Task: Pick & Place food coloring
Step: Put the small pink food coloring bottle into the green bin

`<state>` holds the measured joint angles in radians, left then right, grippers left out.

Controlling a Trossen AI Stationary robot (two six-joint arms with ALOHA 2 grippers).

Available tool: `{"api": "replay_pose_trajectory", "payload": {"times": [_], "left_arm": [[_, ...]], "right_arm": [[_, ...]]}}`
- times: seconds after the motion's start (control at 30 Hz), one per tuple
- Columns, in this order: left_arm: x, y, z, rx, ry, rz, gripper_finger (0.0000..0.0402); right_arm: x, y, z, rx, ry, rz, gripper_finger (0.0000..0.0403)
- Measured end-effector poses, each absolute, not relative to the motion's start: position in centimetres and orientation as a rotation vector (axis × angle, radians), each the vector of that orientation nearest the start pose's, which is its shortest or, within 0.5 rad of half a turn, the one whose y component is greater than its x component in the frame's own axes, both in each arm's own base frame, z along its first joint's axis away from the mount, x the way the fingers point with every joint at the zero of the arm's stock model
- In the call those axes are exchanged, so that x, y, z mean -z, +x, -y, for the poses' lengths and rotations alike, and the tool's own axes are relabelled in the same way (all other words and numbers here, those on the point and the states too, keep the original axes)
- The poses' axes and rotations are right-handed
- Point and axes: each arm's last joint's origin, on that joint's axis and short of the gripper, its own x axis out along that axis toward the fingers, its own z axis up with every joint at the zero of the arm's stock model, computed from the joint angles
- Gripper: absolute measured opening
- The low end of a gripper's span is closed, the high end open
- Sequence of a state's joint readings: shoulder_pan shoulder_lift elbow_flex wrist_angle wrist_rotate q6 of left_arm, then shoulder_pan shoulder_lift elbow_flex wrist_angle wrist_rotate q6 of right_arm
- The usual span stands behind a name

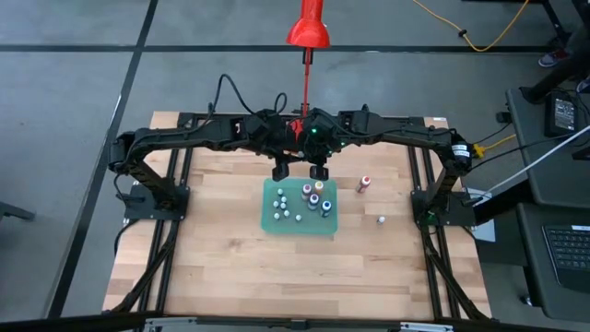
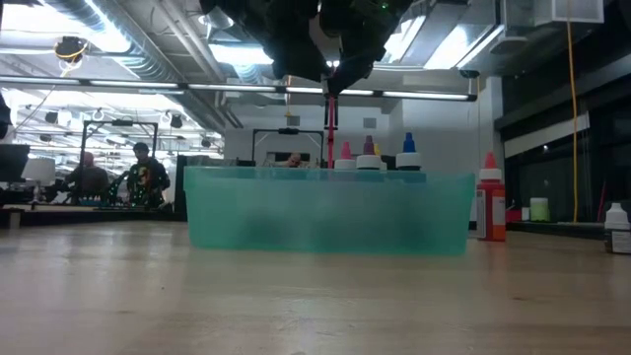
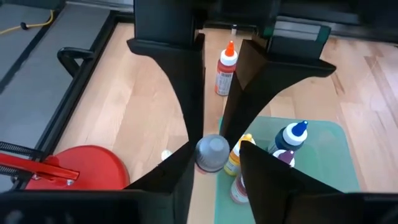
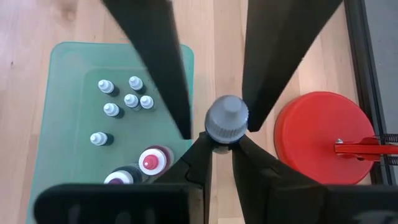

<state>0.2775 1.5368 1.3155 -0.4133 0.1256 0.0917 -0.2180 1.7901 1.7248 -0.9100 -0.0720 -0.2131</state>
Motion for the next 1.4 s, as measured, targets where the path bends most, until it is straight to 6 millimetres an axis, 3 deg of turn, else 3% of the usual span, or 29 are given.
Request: {"api": "replay_pose_trajectory", "payload": {"times": [0.3, 0.57, 0.8, 1.13, 1.4], "left_arm": [[-31.5, 32.9, -9.0, -0.121, -0.039, -0.629, 0.0048], [-31.5, 32.9, -9.0, -0.121, -0.04, -0.629, 0.0058], [-31.8, 32.7, -8.9, -0.124, -0.051, -0.619, 0.0054], [-33.1, 31.1, -9.4, -0.154, -0.077, -0.606, 0.0054], [-32.7, 30.1, -6.8, -0.03, -0.018, -0.736, 0.0054]], "right_arm": [[-32.5, 37.1, 8.0, 0.031, -0.055, -0.976, 0.0055], [-32.5, 37.1, 8.0, 0.031, -0.055, -0.976, 0.0061], [-32.7, 36.9, 7.9, 0.01, -0.044, -0.972, 0.0104], [-34.9, 34.5, 7.4, 0.065, -0.001, -0.982, 0.0166], [-37.2, 31.0, 6.7, 0.243, -0.056, -0.9, 0.0163]]}}
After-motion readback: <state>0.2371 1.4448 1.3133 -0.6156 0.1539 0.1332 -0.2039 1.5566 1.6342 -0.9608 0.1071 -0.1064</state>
